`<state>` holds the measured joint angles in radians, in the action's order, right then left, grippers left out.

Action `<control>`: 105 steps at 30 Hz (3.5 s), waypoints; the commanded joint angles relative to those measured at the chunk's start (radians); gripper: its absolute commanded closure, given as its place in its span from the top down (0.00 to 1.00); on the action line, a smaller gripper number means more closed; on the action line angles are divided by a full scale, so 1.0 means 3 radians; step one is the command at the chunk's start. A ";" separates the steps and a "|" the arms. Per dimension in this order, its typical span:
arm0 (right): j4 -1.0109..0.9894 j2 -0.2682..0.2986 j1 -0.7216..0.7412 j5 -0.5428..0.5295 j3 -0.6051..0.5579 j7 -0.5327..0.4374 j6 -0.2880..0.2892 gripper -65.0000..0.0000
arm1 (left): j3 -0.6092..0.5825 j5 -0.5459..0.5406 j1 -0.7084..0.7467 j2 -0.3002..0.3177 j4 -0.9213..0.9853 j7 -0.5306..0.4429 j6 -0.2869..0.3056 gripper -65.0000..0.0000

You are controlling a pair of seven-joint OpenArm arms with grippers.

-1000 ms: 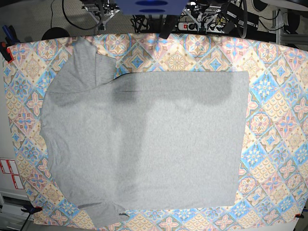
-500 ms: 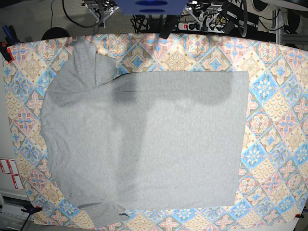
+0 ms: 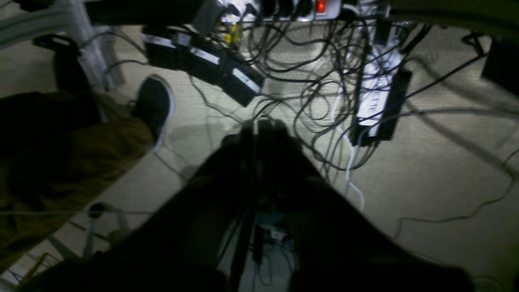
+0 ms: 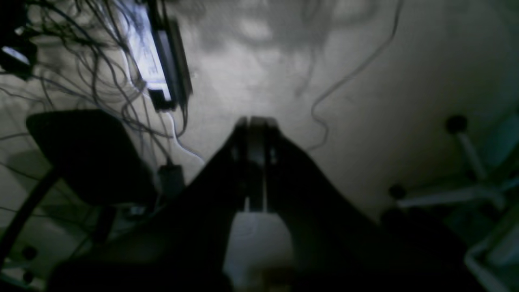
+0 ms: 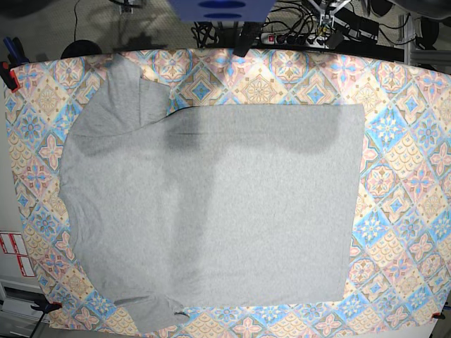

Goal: Fold the T-shirt properly

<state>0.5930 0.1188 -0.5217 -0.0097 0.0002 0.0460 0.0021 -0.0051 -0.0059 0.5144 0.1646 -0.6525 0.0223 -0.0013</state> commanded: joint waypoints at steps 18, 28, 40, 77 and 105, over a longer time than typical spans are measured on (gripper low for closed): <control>0.2680 0.0072 -0.1220 -0.0016 0.1035 0.0565 -0.0020 0.00 | -0.0001 -0.0003 0.1597 0.0109 -0.3106 0.0302 -0.0008 0.00; 0.3974 0.0062 -0.1343 -0.0016 0.1132 0.0954 -0.0020 0.00 | 0.0025 -0.0008 0.1622 0.0109 -0.4282 0.0818 -0.0008 0.00; 0.4373 0.0057 -0.1015 -0.0016 0.0871 0.1435 -0.0020 0.00 | 0.0741 -0.1614 0.0646 0.0103 -0.4395 0.1739 -0.0013 0.13; 0.4419 0.0051 -0.0903 -0.0016 0.0667 0.1481 -0.0020 0.00 | 0.1615 -0.2760 -0.0756 -0.0055 -0.2548 0.2756 -0.0008 0.40; 0.4399 0.0046 -0.0402 -0.0021 0.0058 0.2381 -0.0020 0.27 | 0.1493 -0.2770 -0.0659 -0.0055 -0.2558 0.2997 -0.0003 0.00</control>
<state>1.8980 0.1287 -0.6369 -0.0219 0.0132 0.7715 -0.0006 0.4465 -0.8616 0.3054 0.1471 -1.4178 0.8757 0.0124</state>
